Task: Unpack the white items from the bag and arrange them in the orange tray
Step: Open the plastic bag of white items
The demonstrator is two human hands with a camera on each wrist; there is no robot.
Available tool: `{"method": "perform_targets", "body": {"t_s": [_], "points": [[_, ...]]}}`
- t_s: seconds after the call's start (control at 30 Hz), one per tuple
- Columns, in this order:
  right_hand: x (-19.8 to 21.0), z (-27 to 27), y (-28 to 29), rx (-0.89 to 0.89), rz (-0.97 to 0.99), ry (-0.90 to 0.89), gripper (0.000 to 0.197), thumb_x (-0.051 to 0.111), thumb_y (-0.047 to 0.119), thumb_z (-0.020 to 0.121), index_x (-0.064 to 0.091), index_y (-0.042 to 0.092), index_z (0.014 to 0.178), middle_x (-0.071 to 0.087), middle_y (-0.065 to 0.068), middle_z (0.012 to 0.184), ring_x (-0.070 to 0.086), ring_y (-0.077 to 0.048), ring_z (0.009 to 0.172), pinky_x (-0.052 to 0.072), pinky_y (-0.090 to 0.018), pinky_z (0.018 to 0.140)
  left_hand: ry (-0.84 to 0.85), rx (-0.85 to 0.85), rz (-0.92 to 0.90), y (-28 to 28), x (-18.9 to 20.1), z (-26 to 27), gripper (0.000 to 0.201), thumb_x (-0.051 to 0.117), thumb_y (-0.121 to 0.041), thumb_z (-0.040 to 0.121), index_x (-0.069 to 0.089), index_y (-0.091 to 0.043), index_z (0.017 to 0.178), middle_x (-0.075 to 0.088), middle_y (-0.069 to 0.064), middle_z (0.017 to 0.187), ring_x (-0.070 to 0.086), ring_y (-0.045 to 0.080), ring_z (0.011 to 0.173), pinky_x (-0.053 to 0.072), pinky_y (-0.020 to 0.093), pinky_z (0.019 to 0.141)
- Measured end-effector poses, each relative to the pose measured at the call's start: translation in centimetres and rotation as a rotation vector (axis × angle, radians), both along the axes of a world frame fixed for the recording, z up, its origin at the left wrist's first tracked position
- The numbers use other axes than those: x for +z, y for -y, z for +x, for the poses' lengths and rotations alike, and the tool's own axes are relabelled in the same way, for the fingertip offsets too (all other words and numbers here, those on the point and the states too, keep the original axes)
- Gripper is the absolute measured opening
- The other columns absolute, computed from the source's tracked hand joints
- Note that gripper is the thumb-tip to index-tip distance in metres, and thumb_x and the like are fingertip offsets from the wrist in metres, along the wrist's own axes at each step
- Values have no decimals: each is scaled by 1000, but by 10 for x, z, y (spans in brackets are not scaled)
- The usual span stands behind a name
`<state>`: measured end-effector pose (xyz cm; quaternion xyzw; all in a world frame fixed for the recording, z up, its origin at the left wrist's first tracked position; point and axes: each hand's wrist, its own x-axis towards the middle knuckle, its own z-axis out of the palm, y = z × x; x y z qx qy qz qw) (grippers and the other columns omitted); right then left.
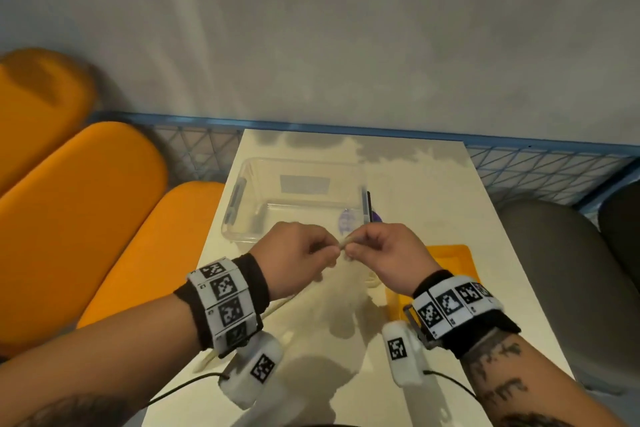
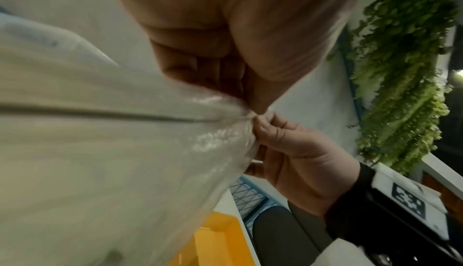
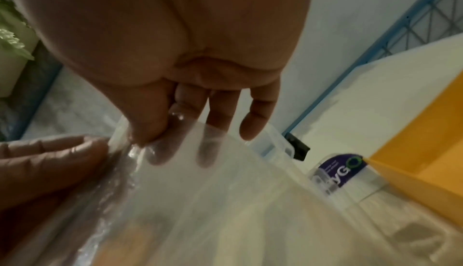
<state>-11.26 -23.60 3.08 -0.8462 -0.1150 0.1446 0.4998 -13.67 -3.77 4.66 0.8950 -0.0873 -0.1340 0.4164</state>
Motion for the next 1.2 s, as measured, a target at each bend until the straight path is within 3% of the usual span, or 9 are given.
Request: {"method": "perform_targets", "body": {"t_s": [0.17, 0.27, 0.4, 0.53, 0.73, 0.8, 0.9, 1.1, 1.2], "points": [[-11, -5, -1, -223, -97, 96, 18, 80, 29, 79, 67, 30, 92, 66, 17, 96, 59, 5, 94, 43, -14, 84, -227, 199, -232, 13, -10, 4, 11, 69, -19, 87, 74, -10, 82, 77, 9, 78, 76, 31, 72, 62, 42, 63], [-13, -15, -2, -353, -104, 185, 17, 77, 28, 82, 60, 31, 84, 61, 13, 86, 56, 1, 78, 43, -15, 70, -261, 303, -352, 23, -17, 2, 8, 74, -16, 84, 73, -9, 80, 75, 11, 76, 73, 24, 67, 57, 32, 56], [-13, -25, -7, -329, 51, -31, 8, 67, 29, 90, 70, 25, 84, 72, 5, 78, 67, -9, 67, 52, -26, 64, -253, 320, -370, 29, -27, 7, 14, 81, -25, 79, 75, -13, 78, 67, 0, 61, 62, 11, 59, 53, 27, 55], [-12, -23, -2, -363, 138, -117, 13, 69, 26, 89, 74, 17, 83, 74, 6, 74, 67, -8, 59, 44, -16, 52, -251, 236, -335, 31, -31, 11, 13, 85, -25, 76, 74, -18, 71, 69, 0, 66, 62, 11, 62, 51, 30, 60], [-15, -14, 5, -299, 62, -115, 17, 64, 22, 91, 68, 16, 76, 74, -4, 78, 68, -8, 61, 52, -26, 59, -259, 186, -363, 31, -34, 16, 13, 75, -17, 86, 72, -17, 73, 73, 2, 70, 63, 14, 61, 48, 27, 56], [-15, -11, 4, -260, -39, -50, 17, 61, 23, 90, 64, 14, 75, 72, -3, 73, 69, -8, 63, 54, -28, 64, -244, 224, -406, 35, -36, 14, 14, 69, -12, 90, 68, -12, 75, 71, 7, 70, 65, 23, 61, 49, 29, 55], [-13, -7, 2, -219, -104, -47, 16, 56, 20, 90, 59, 14, 76, 71, -1, 68, 70, -4, 61, 48, -23, 57, -180, 269, -403, 42, -40, 11, 17, 64, -14, 93, 64, -8, 77, 69, 18, 72, 68, 39, 62, 52, 33, 54], [-10, -3, 2, -300, 97, -220, 12, 51, 11, 91, 54, 8, 80, 72, -16, 81, 74, -22, 63, 49, -27, 48, -114, 332, -390, 46, -39, 12, 15, 62, -11, 93, 61, -9, 79, 71, 10, 69, 63, 24, 50, 54, 34, 52], [-10, -4, 4, -276, 24, -172, 12, 55, 16, 90, 58, 6, 86, 73, -8, 76, 72, -17, 59, 56, -32, 54, -113, 335, -364, 45, -37, 12, 13, 63, -13, 93, 63, -7, 82, 72, 11, 76, 65, 24, 53, 55, 32, 50]]}}
